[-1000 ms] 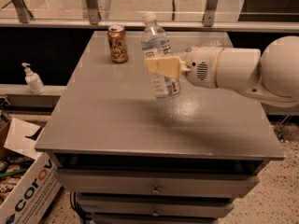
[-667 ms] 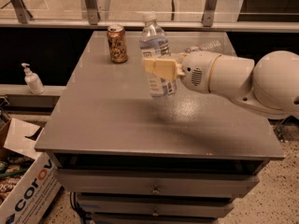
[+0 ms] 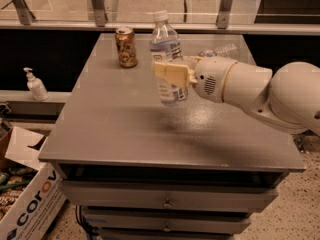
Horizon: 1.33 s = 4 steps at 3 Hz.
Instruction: Place blue plastic bottle upright
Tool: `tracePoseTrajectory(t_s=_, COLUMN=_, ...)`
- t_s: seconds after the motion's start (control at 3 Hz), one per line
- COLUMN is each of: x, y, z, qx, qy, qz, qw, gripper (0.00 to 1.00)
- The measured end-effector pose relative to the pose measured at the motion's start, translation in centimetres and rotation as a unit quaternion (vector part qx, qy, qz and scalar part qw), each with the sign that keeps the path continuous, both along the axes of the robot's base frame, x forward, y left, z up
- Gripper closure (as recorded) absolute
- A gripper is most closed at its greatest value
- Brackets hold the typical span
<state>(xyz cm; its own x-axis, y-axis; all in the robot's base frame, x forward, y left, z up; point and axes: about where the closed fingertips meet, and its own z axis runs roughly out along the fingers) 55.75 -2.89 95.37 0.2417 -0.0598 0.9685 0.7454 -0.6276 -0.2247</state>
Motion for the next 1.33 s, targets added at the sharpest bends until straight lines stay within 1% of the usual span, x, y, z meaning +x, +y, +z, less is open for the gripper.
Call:
tracePoseTrajectory(t_s=0.33, x=-0.3, y=0.3, z=0.4, qx=0.012, qy=-0.052, qz=0.025, qw=0.9983, gripper=1.00)
tracePoseTrajectory(t_s=0.67, x=-0.4, y=0.7, z=0.5, qx=0.025, qy=-0.101, qz=0.053, qw=0.9932, gripper=1.00)
tracePoseTrajectory(t_s=1.0, x=-0.5, y=0.8, z=-0.2, qx=0.015, qy=-0.131, qz=0.071, qw=0.9888, gripper=1.00)
tracePoseTrajectory(t_s=1.33, x=-0.5, y=0.5, z=-1.1, qx=-0.014, qy=-0.150, qz=0.086, qw=0.9848, gripper=1.00)
